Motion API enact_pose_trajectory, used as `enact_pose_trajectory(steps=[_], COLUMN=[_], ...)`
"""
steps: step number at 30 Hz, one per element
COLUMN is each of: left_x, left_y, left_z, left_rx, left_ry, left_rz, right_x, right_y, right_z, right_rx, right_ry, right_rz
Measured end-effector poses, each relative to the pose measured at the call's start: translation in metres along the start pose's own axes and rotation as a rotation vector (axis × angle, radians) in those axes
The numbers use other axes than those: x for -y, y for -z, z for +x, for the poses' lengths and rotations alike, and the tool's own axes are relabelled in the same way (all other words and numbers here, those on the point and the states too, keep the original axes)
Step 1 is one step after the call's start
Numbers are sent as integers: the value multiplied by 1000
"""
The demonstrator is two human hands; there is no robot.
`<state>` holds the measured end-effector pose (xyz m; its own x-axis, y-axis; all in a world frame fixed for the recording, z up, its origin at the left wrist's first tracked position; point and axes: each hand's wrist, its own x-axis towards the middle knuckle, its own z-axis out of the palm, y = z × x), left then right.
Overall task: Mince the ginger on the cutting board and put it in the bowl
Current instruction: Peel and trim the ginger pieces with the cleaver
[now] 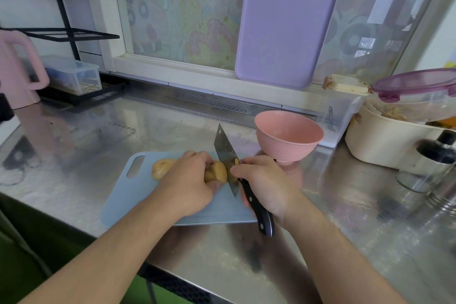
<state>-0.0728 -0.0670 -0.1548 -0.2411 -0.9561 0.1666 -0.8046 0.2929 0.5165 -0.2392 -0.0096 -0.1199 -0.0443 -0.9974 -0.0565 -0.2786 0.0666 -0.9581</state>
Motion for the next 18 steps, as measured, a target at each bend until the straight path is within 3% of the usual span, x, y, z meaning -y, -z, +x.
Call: enact_pose_trajectory(steps=[8,18], left_x=[-1,0], left_y=[-4,10], left_z=[2,7], left_rx=[17,90], left_ry=[-128,-42], left_rz=[23,27], right_x=[-3,-2], right_y=[0,8], right_z=[4,5], right_rx=[85,-40], right_ry=[-164,-89], right_rz=[91,100])
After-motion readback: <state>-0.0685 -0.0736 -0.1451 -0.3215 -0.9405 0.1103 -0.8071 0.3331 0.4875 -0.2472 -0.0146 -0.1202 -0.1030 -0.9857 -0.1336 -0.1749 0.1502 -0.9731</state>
